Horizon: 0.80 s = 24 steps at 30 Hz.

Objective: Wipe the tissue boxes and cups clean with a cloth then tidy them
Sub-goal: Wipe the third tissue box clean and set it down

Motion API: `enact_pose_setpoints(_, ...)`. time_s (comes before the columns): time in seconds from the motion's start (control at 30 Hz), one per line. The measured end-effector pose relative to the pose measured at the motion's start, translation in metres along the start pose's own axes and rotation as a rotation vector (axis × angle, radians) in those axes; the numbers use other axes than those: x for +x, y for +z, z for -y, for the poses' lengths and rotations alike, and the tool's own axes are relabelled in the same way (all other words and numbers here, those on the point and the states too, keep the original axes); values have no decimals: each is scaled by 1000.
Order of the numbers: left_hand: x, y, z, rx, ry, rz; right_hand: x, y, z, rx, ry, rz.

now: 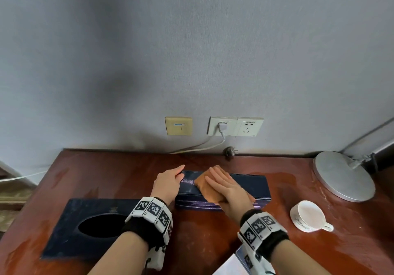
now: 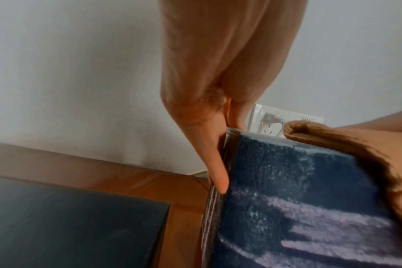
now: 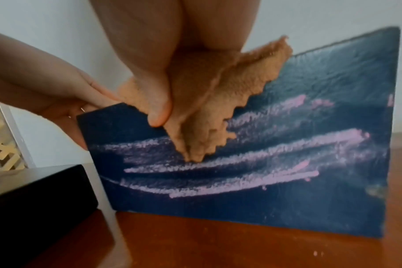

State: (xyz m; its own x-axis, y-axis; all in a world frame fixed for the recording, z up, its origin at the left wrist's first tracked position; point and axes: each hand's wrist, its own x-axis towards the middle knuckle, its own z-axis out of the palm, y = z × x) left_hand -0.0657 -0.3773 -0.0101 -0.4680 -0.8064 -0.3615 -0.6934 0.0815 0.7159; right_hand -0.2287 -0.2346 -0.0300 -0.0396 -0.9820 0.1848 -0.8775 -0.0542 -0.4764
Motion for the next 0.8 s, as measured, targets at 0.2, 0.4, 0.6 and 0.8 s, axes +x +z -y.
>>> enact_pose_setpoints(0.2, -1, -4, 0, -92, 1, 36, 2, -22, 1, 256, 128, 73)
enact_pose_setpoints(0.4, -6, -13, -9, -123, -30, 108, 23, -15, 23, -122, 139, 244)
enact_pose_setpoints(0.6, -13, -21, -25, -153, -115, 148, 29, 12, 39, 96, -17, 154)
enact_pose_setpoints(0.8, -13, -25, -22, -242, -137, 158, 36, -17, 41, 150, 80, 263)
